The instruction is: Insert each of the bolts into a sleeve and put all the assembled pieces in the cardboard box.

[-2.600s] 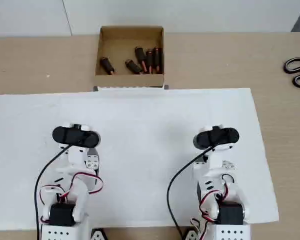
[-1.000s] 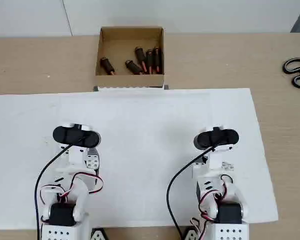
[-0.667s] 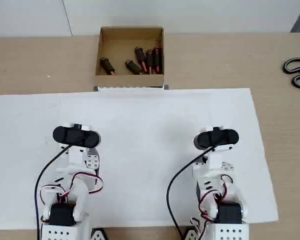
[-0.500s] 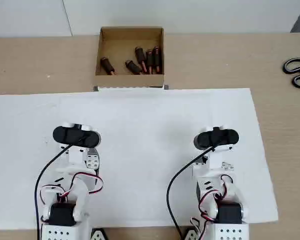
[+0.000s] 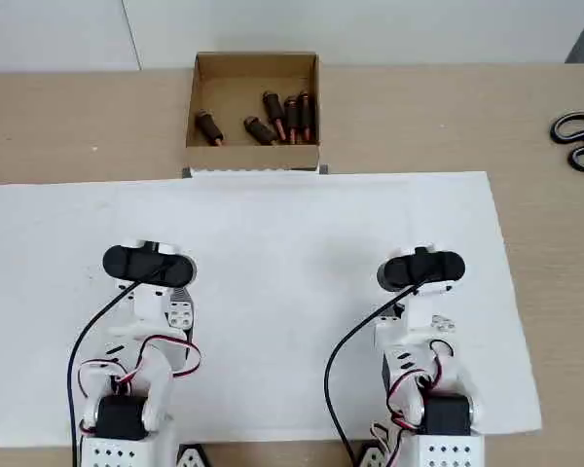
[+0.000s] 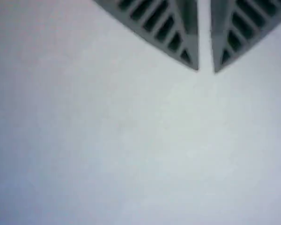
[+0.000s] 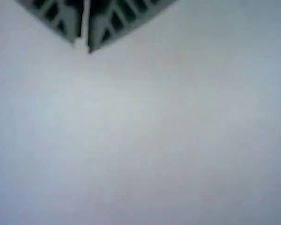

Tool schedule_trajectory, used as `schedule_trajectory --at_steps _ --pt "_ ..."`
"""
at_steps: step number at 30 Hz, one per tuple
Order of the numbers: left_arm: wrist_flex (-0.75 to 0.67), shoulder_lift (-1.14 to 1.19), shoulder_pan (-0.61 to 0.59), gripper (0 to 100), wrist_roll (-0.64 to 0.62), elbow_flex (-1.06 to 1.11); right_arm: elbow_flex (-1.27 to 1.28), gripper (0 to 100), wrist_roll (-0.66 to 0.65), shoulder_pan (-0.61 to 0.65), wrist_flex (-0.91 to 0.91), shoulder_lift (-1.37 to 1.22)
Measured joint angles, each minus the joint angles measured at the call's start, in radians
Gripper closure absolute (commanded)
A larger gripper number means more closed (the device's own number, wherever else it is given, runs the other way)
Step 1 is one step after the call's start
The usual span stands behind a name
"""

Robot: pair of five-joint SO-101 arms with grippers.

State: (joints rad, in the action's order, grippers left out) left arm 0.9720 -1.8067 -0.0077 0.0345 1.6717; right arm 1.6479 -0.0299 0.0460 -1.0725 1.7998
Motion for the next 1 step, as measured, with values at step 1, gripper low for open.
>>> schedule_trajectory --at_steps 1 --pt "0.0 0.0 0.0 99 0.0 0.0 0.0 99.5 0.0 0.0 0.0 0.0"
